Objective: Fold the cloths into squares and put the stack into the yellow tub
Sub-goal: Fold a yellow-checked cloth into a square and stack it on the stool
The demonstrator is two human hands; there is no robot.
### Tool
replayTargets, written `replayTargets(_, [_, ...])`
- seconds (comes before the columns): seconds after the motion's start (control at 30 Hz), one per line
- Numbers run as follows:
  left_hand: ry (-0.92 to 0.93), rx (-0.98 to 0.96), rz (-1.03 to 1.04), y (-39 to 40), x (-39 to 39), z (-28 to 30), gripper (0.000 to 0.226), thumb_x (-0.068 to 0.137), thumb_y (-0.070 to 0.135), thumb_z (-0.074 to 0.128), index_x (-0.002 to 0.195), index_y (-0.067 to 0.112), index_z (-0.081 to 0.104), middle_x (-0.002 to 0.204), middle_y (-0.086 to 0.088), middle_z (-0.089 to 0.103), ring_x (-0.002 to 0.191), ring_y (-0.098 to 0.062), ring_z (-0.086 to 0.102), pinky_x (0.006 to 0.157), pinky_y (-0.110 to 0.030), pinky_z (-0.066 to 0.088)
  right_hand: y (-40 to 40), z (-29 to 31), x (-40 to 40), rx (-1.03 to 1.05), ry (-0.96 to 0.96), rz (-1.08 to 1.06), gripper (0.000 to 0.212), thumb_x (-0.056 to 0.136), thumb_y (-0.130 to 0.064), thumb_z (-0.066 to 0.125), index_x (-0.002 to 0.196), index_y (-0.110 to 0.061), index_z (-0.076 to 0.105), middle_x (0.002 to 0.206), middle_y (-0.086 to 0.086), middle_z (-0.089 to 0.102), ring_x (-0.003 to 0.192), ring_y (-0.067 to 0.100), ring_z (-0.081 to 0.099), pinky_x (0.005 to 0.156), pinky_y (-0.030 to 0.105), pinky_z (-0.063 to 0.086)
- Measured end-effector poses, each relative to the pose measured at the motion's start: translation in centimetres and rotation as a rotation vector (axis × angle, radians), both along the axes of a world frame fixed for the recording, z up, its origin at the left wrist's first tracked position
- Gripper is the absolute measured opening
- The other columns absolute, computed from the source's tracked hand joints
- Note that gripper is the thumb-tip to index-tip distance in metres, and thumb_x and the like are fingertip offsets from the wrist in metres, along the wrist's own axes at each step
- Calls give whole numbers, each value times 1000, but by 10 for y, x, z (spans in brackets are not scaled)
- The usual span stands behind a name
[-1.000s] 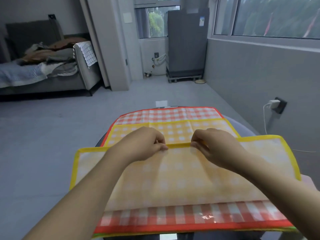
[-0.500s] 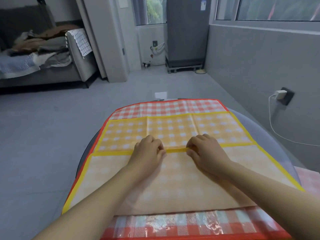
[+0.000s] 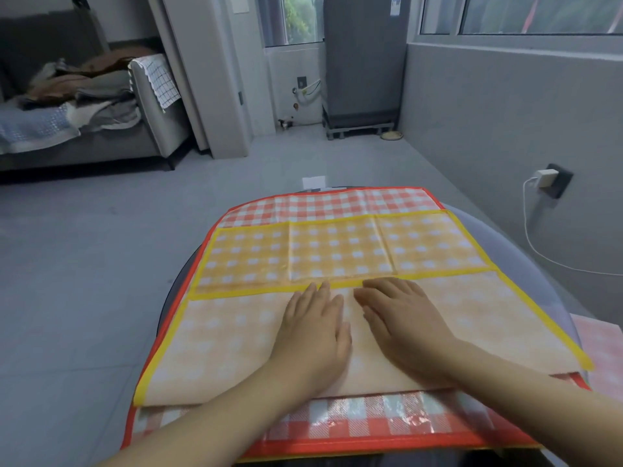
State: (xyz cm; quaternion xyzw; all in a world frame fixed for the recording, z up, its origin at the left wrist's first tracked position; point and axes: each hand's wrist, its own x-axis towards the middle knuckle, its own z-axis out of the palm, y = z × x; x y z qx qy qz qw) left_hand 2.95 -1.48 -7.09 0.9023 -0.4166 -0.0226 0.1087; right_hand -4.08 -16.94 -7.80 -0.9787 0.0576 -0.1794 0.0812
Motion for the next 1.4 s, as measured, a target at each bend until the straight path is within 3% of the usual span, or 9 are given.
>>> replayTargets(0.03, [38,53,3,2,0,-2,79,80,54,-2,151,24,14,160,-2,-2,147,-18,-7,118,-34,-8,2,-4,-5,-23,30,-3,40,87,-35,36,110,-22,66,112,-1,68,106,22,62,94,30,39])
replayTargets(0.1, [59,113,0,4,-1,-5,64,94,53,10,152,29,-3,159,1,-16,144,-15,-20,117,-36,-14,2,-8,-14,-10,126,-1,51,91,-43,29,124,-20,60,129,4,60,121,23,55,104,30,35])
replayTargets(0.17, [38,129,-4,5,-1,-8,61,98,50,18,151,31,-7,158,2,-18,144,-14,-22,117,-36,-15,-3,-8,-21,25,206,13,74,89,-63,1,141,-27,38,149,0,36,139,20,31,111,26,10])
replayTargets(0.2, [21,136,-2,5,-1,-8,61,98,50,18,150,32,-8,158,2,-18,144,-14,-22,117,-37,-15,-7,-7,-24,30,234,8,87,78,-70,-16,146,-33,23,155,-5,19,144,16,16,111,24,-1])
replayTargets(0.3, [3,149,-2,6,-2,-9,61,97,51,17,150,34,-9,158,3,-19,143,-13,-23,117,-37,-15,-26,-4,-37,-11,320,-68,100,57,-74,-35,146,-43,-2,156,-13,-4,145,9,-6,111,25,-11])
replayTargets(0.57, [17,175,3,7,-2,-8,68,87,56,4,149,34,-12,157,4,-22,142,-13,-25,117,-38,-14,-74,-2,-60,7,374,-271,109,51,-81,-33,147,-41,2,158,-10,-2,145,10,-7,118,33,-3])
replayTargets(0.77, [27,171,10,6,-5,-5,61,98,51,15,150,32,-10,157,3,-21,143,-14,-24,117,-39,-13,-61,5,-50,61,359,-307,68,88,-63,4,149,-32,7,159,-3,-1,146,14,-5,118,35,-3])
replayTargets(1.0, [32,154,8,5,-3,-5,60,98,49,18,150,33,-6,158,2,-17,144,-14,-21,117,-38,-14,4,2,-8,62,305,4,89,68,-56,-16,150,-29,6,158,-4,-1,145,10,-9,114,29,-10])
replayTargets(1.4, [29,117,112,70,36,-8,56,98,50,17,149,40,-2,158,11,-14,143,-6,-20,117,-39,-13,7,0,-1,-15,319,-13,84,69,-57,-19,148,-34,0,157,-10,-5,143,5,-11,116,27,-9])
